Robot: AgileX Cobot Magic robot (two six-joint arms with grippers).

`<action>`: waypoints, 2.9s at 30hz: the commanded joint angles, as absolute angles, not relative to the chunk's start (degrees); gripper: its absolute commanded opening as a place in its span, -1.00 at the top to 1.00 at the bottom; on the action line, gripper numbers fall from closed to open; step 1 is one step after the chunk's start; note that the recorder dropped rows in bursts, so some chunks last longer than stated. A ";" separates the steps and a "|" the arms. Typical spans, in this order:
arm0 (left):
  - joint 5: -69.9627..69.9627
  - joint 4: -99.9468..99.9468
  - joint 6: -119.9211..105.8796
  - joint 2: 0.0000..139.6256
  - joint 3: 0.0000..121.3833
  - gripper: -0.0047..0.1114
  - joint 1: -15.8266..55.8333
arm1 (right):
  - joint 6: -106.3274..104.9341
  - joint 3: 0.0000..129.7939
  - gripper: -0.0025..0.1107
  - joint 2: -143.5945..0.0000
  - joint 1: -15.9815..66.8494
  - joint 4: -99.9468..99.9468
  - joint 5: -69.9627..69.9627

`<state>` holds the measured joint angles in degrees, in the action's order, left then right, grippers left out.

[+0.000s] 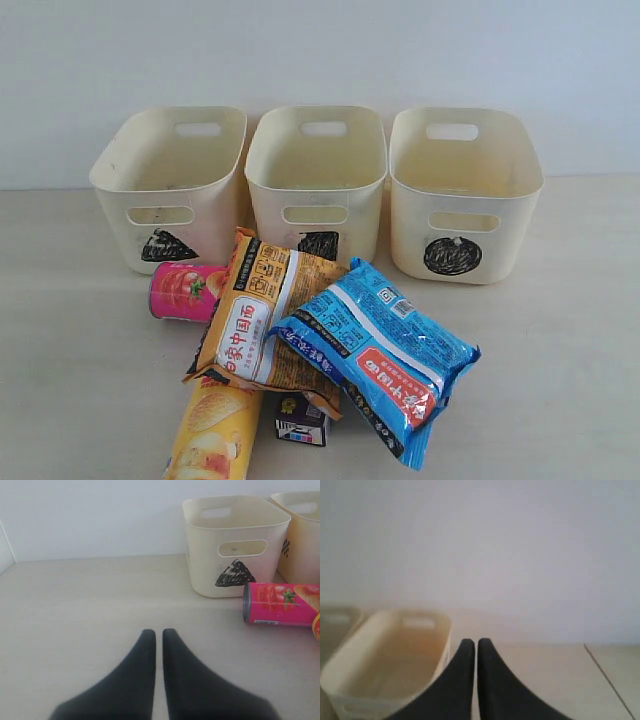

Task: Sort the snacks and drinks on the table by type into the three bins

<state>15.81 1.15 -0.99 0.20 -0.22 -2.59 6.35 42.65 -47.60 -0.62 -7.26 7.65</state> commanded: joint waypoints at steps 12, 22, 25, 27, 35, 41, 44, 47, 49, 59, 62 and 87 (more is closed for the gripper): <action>15.47 0.92 -0.50 0.00 0.00 0.85 -2.19 | -42.81 66.92 0.96 -83.16 4.53 27.59 56.32; 15.47 0.92 -0.50 0.00 0.00 0.85 -2.19 | -62.23 73.24 0.96 -101.73 -6.30 52.41 69.96; 15.47 0.92 -0.50 0.00 0.00 0.85 -2.19 | -64.91 73.24 0.75 -106.74 -2.66 51.80 69.96; 15.47 0.92 -0.50 0.00 0.00 0.85 -2.19 | -67.22 73.24 0.20 -108.47 0.21 51.91 69.96; 15.47 0.92 -0.50 0.00 0.00 0.85 -2.19 | -72.32 73.24 -0.71 -108.72 8.54 51.52 60.91; 15.47 0.92 -0.50 0.00 0.00 0.85 -2.19 | -72.95 73.24 -0.71 -109.16 8.65 51.68 60.68; 15.47 0.92 -0.50 0.00 0.00 0.85 -2.19 | -72.95 73.24 -0.71 -110.80 8.65 51.80 61.78; 15.47 0.92 -0.50 0.00 0.00 0.85 -2.19 | -72.95 73.24 -0.71 -112.97 8.65 51.90 62.02; 15.47 0.92 -0.50 0.00 0.00 0.85 -2.19 | -72.95 73.24 -0.71 -114.01 8.65 51.90 61.81; 15.47 0.92 -0.50 0.00 0.00 0.85 -2.19 | -74.04 73.24 -0.71 -118.52 8.65 53.06 64.38; 15.47 0.92 -0.50 0.00 0.00 0.85 -2.19 | -75.00 73.24 -0.71 -118.83 8.65 54.39 66.79; 15.47 0.92 -0.50 0.00 0.00 0.85 -2.19 | -69.32 74.62 0.96 -111.06 8.53 48.08 69.83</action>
